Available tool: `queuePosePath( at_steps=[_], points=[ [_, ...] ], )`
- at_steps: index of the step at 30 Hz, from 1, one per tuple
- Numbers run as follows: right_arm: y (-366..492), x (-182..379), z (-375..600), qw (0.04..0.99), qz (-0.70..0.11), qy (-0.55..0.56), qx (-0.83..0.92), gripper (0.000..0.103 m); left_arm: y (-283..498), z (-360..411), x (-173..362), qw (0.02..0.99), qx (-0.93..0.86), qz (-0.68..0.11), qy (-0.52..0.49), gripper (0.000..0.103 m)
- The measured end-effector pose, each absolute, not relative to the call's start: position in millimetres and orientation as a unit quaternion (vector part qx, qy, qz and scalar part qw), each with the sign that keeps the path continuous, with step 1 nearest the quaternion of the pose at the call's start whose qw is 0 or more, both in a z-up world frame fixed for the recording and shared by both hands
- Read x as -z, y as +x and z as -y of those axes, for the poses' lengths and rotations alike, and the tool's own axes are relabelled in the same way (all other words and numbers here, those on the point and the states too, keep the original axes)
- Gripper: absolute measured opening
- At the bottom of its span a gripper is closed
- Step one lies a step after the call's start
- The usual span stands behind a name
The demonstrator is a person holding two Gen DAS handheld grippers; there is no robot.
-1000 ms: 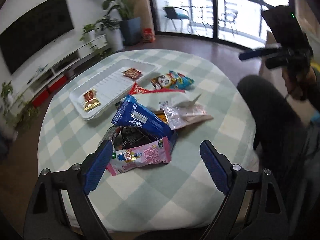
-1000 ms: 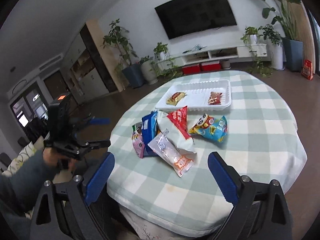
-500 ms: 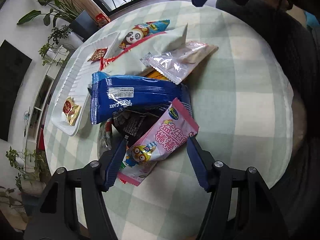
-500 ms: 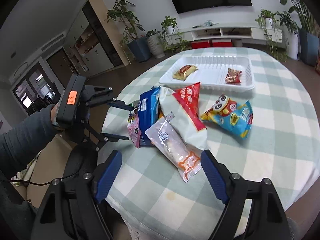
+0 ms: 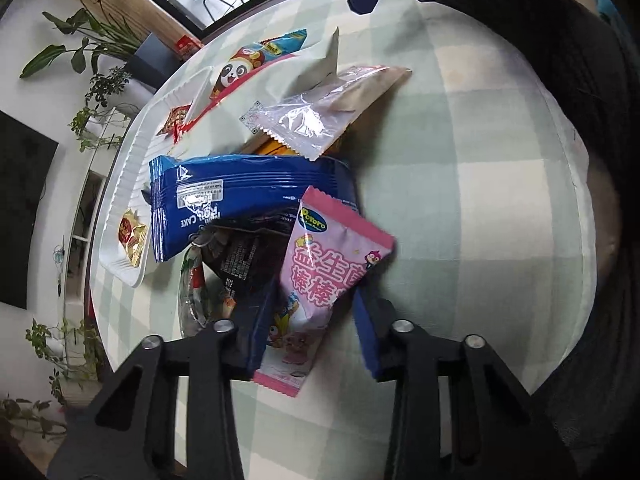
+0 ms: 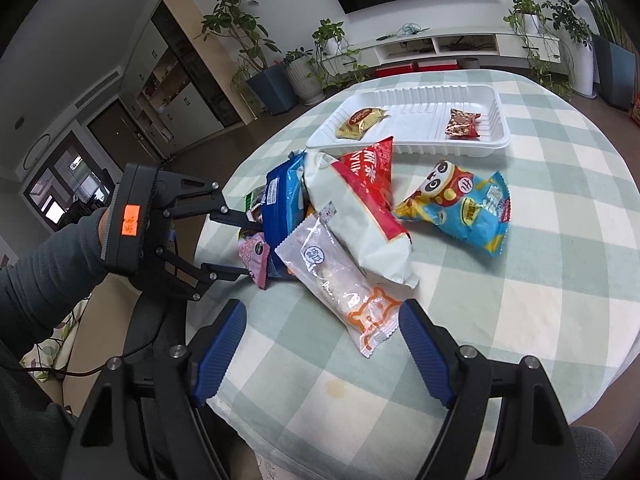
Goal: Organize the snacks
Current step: 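Grasp the pink Pororo packet with the left tool, then grasp the clear bread packet with the right tool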
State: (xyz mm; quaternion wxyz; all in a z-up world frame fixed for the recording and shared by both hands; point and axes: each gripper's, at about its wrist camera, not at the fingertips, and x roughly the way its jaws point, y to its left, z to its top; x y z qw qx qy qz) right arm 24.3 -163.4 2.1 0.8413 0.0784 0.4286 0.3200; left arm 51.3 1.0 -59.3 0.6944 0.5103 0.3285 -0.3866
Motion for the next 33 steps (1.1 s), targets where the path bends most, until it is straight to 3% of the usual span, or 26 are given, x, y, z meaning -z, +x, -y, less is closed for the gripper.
queuePosePath(
  at_steps=[8, 23, 29, 33],
  points=[
    [19.6, -4.4, 152.8, 0.844, -0.427, 0.048, -0.323, 0.082, 45.7, -6.2, 55.0, 0.722, 0.367, -0.354, 0.468, 0.020],
    [38.7, 3.4, 116.7, 0.841, -0.433, -0.056, -0.320, 0.081, 23.2, -25.3, 42.3, 0.756, 0.360, -0.398, 0.375, 0.018],
    [47.1, 21.6, 104.0, 0.826, -0.470, -0.101, -0.295, 0.067, 21.8, -35.4, 35.7, 0.764, 0.362, -0.417, 0.334, 0.018],
    [53.8, 27.7, 105.0, 0.825, -0.480, -0.092, -0.286, 0.066, 24.6, -40.8, 32.9, 0.769, 0.367, -0.427, 0.302, 0.018]
  ],
)
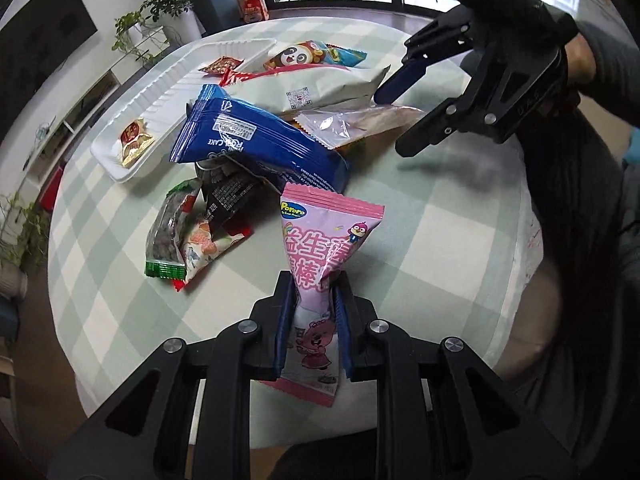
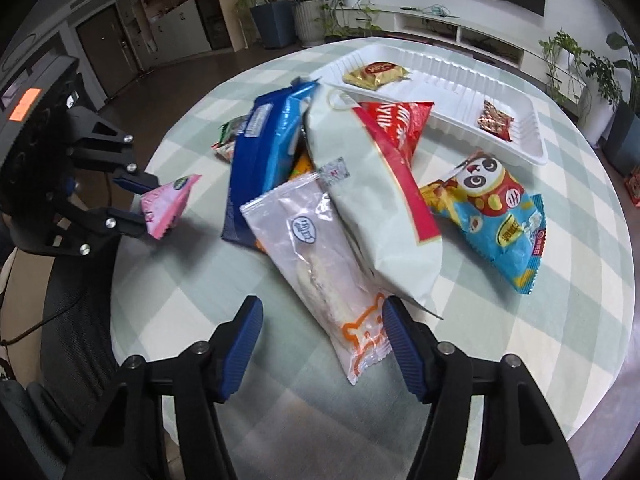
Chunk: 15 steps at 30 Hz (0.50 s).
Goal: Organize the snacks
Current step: 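Grasp the clear bread packet with the right tool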
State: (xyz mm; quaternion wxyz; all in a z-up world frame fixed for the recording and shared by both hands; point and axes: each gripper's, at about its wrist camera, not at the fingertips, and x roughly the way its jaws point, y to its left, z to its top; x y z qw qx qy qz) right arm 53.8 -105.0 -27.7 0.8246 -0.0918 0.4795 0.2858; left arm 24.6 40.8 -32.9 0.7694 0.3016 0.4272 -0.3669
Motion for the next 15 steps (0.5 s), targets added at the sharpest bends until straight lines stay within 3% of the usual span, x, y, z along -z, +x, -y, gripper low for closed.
queuePosePath(
  at_steps=[10, 15],
  points=[
    [68.6, 40.6, 94.7, 0.816, -0.484, -0.132, -0.286, 0.063, 24.0, -35.7, 31.8, 0.770, 0.371, -0.440, 0.275, 0.018],
    [69.2, 38.2, 100.8, 0.815, -0.489, -0.117, -0.289, 0.041, 27.6, -34.9, 30.5, 0.772, 0.372, -0.444, 0.260, 0.018]
  ],
)
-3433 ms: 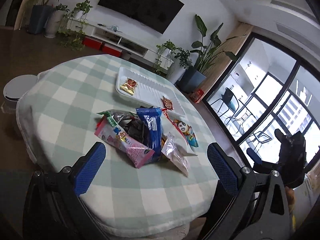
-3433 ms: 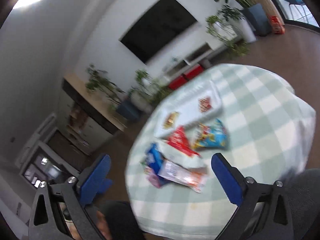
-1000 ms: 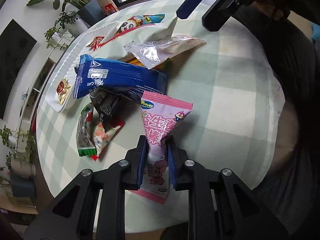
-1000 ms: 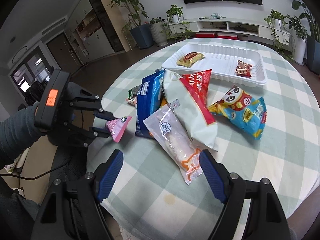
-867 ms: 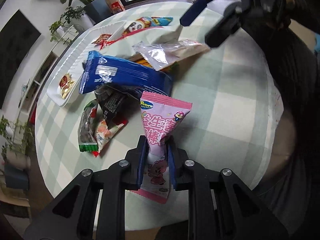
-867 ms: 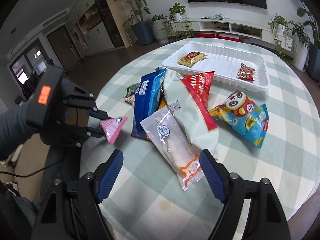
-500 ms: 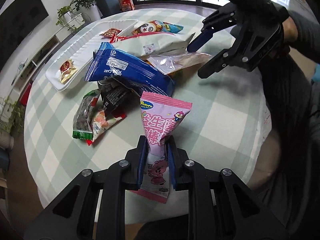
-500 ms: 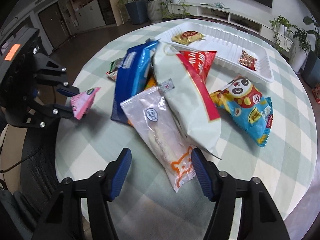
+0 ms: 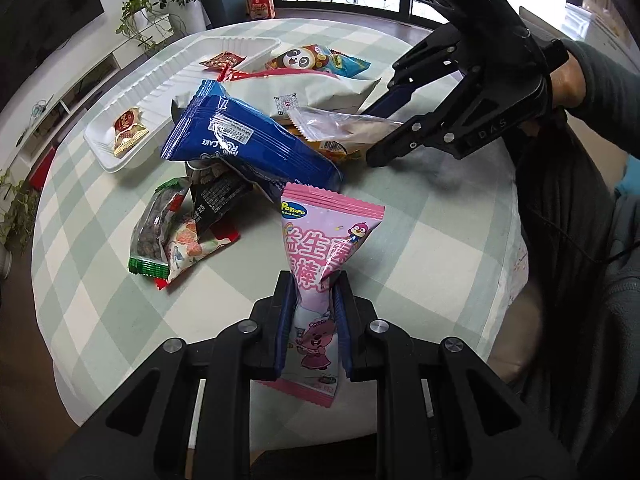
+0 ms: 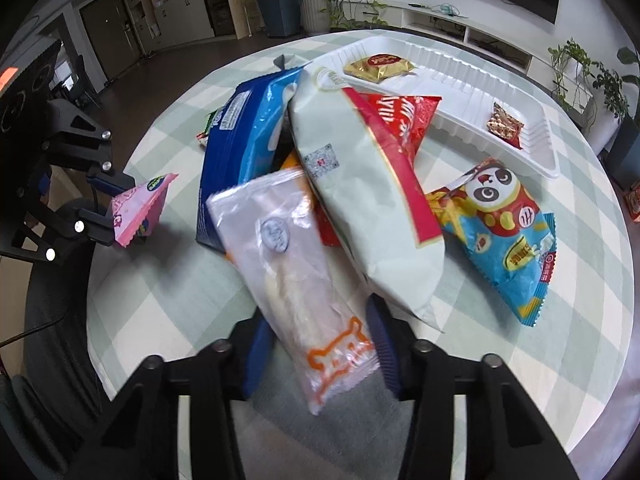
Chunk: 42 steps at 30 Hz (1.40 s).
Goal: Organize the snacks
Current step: 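Grasp the clear bread packet with the right tool, then carry the pink packet and the clear packet over the tray with both tools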
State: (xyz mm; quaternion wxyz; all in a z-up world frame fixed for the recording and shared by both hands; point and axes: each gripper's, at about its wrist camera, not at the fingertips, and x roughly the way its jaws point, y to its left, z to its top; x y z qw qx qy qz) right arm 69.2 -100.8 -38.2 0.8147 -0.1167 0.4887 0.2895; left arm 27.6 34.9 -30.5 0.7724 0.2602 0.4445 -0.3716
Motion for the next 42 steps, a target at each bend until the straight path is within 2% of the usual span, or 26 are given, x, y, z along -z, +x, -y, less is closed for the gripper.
queuePosePath(
  at_steps=[4, 8, 11, 28, 35, 42],
  points=[
    [64.0, 37.6, 102.6, 0.814, -0.490, -0.106, -0.293, 0.037, 26.1, -32.7, 30.0, 0.775, 0.373, -0.444, 0.251, 0.018],
    [57.9, 34.3, 108.0, 0.814, -0.492, -0.064, -0.303, 0.026, 25.0, -32.9, 28.2, 0.780, 0.377, -0.446, 0.226, 0.018],
    [51.6, 30.5, 114.1, 0.816, -0.489, -0.034, -0.306, 0.025, 22.8, -35.1, 27.7, 0.783, 0.377, -0.448, 0.209, 0.018],
    [34.2, -2.2, 157.7, 0.808, -0.455, 0.151, -0.343, 0.024, 23.0, -64.2, -13.1, 0.816, 0.379, -0.433, 0.056, 0.018],
    [55.9, -16.0, 203.5, 0.824, -0.432, 0.201, -0.306, 0.024, 60.9, -93.1, -49.5, 0.841, 0.351, -0.412, 0.004, 0.018],
    [101.8, -53.5, 247.7, 0.852, -0.398, 0.220, -0.260, 0.024, 138.7, -110.6, -92.0, 0.857, 0.328, -0.397, -0.031, 0.018]
  ],
)
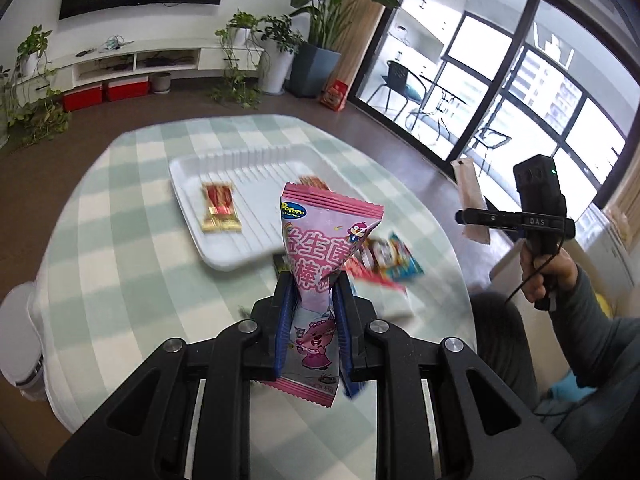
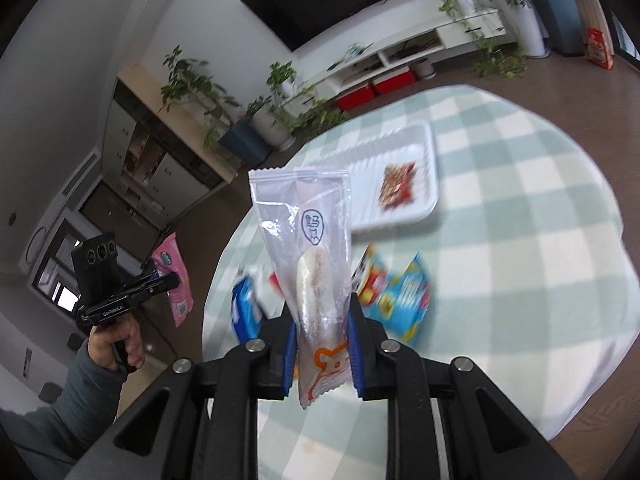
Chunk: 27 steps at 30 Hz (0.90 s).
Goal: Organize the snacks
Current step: 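Carry the pink packet and the clear packet over the tray with both tools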
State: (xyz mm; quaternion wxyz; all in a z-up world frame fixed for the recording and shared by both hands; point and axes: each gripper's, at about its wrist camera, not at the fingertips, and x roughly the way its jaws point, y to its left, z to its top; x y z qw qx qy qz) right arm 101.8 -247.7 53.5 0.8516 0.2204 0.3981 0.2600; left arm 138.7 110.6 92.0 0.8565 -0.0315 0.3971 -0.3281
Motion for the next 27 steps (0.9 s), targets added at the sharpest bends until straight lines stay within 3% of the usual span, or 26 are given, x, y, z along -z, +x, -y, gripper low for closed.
queuePosePath(
  at_steps=[7, 12, 27],
  points=[
    [172.1, -91.3, 256.3, 0.865, -0.373, 0.231, -0.242, 0.024, 241.4, -96.5, -118.7, 0.854, 0.319, -0.409, -0.047, 0.018],
    [225.0, -99.0, 238.6, 0.859, -0.383, 0.220, -0.258, 0.024, 302.6, -67.0, -102.7, 0.834, 0.320, -0.446, -0.055, 0.018],
    [323.6, 3.6, 160.7, 0.803, -0.517, 0.186, -0.229, 0.024, 375.7, -35.7, 5.9, 0.802, 0.268, -0.528, -0.083, 0.018]
  ],
)
